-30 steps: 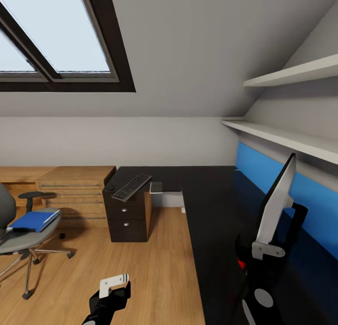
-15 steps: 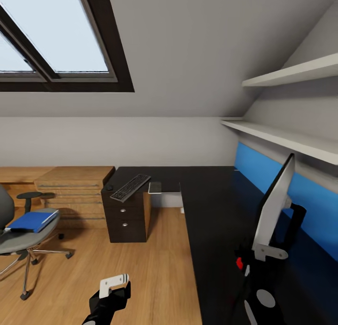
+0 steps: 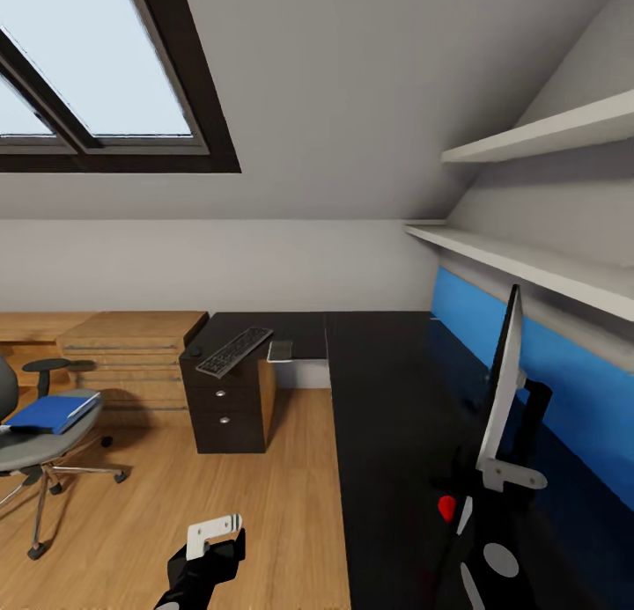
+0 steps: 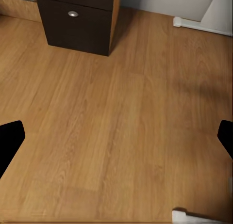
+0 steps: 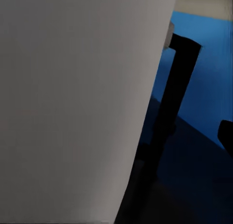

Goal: In the bedroom, organize the workspace by keeping the computer under the desk, ensuring the monitor is on the desk, placing the keyboard on the desk next to the monitor, placing the mouse on the desk next to the keyboard, moving the folder from the swivel chair onto the desk next to the mouse, stacking the notebook on top of the folder with the pen on top of the notebook, and positioning the swivel chair next to the desk.

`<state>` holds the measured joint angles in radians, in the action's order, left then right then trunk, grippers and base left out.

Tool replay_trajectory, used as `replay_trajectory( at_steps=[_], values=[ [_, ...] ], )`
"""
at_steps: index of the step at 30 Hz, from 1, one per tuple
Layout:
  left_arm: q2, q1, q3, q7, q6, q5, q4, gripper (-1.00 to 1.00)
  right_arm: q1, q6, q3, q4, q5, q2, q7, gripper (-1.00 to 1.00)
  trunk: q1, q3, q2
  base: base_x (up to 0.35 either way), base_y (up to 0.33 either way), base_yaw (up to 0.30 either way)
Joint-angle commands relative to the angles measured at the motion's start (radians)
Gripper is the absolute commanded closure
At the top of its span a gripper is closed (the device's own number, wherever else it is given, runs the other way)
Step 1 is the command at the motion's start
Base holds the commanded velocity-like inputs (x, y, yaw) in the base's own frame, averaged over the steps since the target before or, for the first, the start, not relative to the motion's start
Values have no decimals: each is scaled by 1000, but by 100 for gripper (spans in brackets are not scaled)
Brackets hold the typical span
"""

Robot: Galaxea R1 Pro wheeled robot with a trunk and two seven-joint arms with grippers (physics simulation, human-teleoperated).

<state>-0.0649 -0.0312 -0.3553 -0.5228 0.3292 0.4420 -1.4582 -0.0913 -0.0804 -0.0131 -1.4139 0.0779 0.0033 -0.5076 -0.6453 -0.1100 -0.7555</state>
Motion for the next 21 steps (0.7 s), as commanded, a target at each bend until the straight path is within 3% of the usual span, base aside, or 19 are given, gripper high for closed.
replay_trajectory(
  at_steps=[1, 9, 21],
  values=[
    [-1, 1, -2, -8, 2, 7, -2, -100, -1, -9, -1, 0, 6, 0, -6, -100, 0, -1, -1, -171, -228, 0],
    [-1, 1, -2, -8, 2, 7, -2, -100, -1, -4, -1, -8, 8, -3, -6, -100, 0, -1, -1, -195, -215, 0],
    [-1, 1, -1, -8, 2, 7, -2, -100, -1, -1, -1, -8, 8, -4, -5, -100, 0, -1, -1, -19, -38, 0]
  ],
)
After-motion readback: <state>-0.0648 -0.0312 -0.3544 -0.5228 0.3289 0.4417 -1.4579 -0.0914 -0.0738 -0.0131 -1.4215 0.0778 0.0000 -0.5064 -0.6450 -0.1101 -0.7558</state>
